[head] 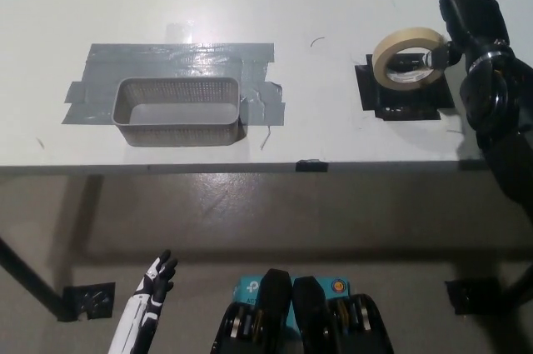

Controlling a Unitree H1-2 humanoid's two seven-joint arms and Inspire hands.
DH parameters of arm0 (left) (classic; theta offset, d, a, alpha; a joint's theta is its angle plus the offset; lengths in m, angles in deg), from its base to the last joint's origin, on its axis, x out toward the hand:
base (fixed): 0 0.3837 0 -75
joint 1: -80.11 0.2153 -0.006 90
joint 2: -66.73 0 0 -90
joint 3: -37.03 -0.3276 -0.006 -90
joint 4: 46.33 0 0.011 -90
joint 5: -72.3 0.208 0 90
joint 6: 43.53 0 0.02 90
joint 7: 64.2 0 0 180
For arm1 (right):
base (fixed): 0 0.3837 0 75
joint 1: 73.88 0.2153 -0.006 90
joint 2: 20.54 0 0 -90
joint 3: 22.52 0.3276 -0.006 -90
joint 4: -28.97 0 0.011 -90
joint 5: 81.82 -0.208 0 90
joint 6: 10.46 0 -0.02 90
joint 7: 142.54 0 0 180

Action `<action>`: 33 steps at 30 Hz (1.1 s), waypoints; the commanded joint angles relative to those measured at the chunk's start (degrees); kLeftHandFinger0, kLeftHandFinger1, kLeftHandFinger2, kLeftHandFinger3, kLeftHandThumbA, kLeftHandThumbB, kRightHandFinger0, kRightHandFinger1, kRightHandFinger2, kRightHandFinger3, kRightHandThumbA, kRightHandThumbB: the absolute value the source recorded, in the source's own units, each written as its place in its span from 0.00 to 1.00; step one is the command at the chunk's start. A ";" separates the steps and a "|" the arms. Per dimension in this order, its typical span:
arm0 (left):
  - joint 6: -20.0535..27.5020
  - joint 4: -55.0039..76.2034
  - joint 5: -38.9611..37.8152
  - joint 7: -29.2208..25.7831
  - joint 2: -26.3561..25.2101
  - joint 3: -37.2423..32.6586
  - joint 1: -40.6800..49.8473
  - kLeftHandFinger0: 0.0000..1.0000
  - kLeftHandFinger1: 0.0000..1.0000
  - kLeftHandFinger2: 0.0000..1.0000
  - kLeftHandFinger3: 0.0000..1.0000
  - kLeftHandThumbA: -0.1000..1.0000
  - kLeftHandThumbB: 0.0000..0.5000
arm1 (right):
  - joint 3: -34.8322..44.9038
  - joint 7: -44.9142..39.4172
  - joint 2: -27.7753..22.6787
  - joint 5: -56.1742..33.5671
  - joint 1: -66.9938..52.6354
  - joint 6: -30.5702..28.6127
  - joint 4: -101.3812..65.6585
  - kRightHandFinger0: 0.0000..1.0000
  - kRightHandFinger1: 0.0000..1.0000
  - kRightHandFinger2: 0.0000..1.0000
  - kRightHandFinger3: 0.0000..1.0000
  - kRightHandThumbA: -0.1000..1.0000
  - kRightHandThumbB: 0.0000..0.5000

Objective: The robot picks the tape placed on the black area with right hand and places it in the small grey container.

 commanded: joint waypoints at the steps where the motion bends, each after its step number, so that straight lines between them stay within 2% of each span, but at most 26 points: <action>1: 1.62 2.18 0.13 0.63 -0.91 -0.31 -0.56 1.00 1.00 1.00 1.00 1.00 0.32 | -0.91 0.05 0.10 -0.15 5.34 0.80 2.92 1.00 1.00 1.00 1.00 0.96 0.92; 5: 1.68 2.05 -0.12 0.67 -1.03 -0.16 -1.07 1.00 1.00 1.00 1.00 1.00 0.33 | -1.19 1.50 0.58 -0.83 6.37 -0.13 6.67 1.00 1.00 1.00 1.00 0.93 0.93; 7: 1.31 2.37 0.08 0.68 -1.14 -0.19 -1.14 1.00 1.00 1.00 1.00 1.00 0.37 | -1.27 2.00 0.97 -1.27 7.07 -0.44 9.33 1.00 1.00 1.00 1.00 0.92 0.93; 13: 0.74 2.45 0.01 0.88 -1.20 -0.37 -1.59 1.00 1.00 1.00 1.00 1.00 0.30 | -1.34 3.16 1.41 -1.85 7.75 -0.87 11.41 1.00 1.00 1.00 1.00 0.94 0.93; 21: 0.71 2.62 -0.38 1.36 -1.39 -1.04 -1.74 1.00 1.00 1.00 1.00 1.00 0.30 | -1.18 5.41 3.14 -2.70 9.11 -1.01 14.70 1.00 1.00 1.00 1.00 0.96 0.92; 33: 0.38 2.99 -0.97 2.16 -1.57 -1.30 -2.38 1.00 1.00 1.00 1.00 1.00 0.34 | -1.16 8.73 5.27 -4.11 11.74 -2.13 18.95 1.00 1.00 1.00 1.00 0.90 0.89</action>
